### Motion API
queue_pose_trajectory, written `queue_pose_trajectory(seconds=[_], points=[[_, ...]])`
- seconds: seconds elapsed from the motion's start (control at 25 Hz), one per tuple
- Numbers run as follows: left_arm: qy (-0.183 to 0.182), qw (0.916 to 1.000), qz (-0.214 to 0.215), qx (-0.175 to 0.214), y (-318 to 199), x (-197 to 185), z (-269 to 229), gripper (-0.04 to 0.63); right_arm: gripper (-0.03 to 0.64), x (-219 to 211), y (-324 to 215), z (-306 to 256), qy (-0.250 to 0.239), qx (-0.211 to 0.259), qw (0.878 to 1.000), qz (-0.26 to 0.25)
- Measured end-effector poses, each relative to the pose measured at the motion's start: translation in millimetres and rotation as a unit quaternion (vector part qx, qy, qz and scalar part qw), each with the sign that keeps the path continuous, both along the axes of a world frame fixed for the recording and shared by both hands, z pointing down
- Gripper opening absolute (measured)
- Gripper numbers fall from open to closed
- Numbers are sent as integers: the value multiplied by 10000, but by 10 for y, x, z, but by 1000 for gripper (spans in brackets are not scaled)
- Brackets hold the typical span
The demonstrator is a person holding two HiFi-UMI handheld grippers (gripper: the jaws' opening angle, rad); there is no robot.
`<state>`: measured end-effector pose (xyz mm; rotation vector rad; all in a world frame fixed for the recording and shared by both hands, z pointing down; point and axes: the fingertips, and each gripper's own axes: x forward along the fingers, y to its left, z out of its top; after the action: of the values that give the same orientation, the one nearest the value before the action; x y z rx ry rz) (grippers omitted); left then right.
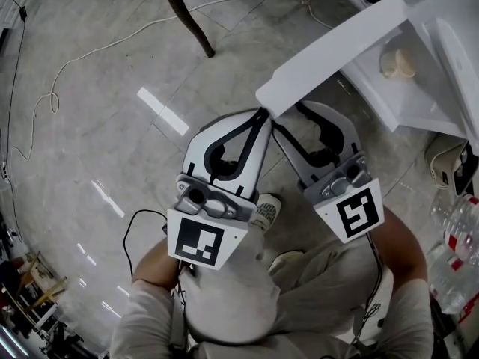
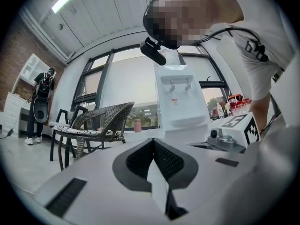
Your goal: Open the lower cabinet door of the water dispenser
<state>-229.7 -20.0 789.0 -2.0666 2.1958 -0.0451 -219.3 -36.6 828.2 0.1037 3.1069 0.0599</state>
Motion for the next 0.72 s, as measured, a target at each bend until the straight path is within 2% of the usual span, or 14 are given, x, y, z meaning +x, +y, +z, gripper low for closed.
queue_pose_trajectory(seconds=[0.28,0.48,0.72], points=[[-91,9999,-57,67,29,16,-82,5,139,445,-33,9,146,-294,9993,193],[-172,9998,-11,72,44,42,-288,5,37,719,-210,-381,-66,-440,9963,730],[-82,9999,11,119,-51,110,-730,5,20,1008,-329,-836,-117,-333,9916,1241]])
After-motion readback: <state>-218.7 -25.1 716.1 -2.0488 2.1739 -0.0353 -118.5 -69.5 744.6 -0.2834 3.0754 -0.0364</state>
